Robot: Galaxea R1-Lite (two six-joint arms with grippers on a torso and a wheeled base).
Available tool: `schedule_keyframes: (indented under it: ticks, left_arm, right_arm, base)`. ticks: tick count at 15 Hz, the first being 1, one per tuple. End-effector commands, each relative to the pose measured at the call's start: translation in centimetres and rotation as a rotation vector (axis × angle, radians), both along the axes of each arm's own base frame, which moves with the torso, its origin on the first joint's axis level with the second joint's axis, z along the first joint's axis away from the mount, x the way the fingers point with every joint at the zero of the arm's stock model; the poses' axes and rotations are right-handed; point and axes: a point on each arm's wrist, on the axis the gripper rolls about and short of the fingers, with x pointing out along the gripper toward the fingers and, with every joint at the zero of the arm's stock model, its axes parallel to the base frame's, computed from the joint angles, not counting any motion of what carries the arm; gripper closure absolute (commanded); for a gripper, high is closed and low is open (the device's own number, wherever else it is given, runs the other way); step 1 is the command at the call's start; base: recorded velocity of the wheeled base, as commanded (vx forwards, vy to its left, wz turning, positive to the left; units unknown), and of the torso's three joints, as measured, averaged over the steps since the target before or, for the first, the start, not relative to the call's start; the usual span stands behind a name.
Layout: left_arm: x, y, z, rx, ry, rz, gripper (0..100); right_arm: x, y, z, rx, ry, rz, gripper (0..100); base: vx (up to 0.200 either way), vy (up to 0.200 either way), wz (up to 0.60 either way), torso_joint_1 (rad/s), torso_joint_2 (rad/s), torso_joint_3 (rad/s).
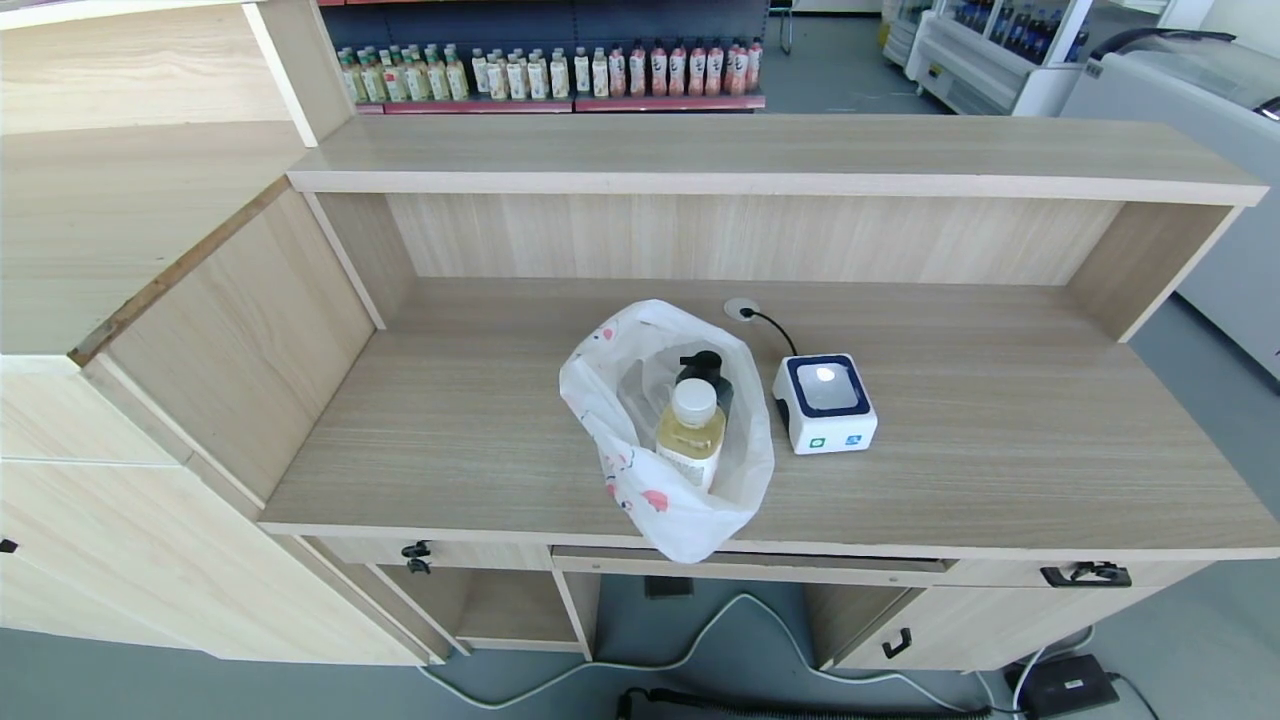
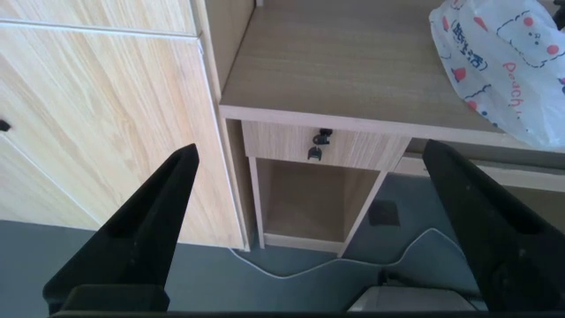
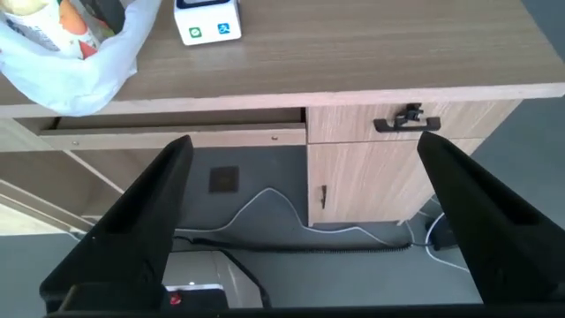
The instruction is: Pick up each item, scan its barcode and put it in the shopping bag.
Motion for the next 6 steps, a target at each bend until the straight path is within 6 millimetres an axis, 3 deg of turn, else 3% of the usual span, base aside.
schedule_keyframes:
  ticks: [1, 6]
  left_arm:
    - [0.0, 0.0, 0.0, -0.001, -0.001, 0.001, 0]
    - [0.0, 0.0, 0.0, -0.001, -0.001, 0.001, 0]
  right_arm:
    - [0.01, 0.0, -0.01, 0.0, 0.002, 0.0, 0]
    - [0.01, 0.0, -0.04, -0.007, 0.005, 0.002, 0]
  base:
    - [0.0, 0.0, 0.0, 0.0, 0.0, 0.0]
    - [0.0, 0.0, 0.0, 0.0, 0.0, 0.0]
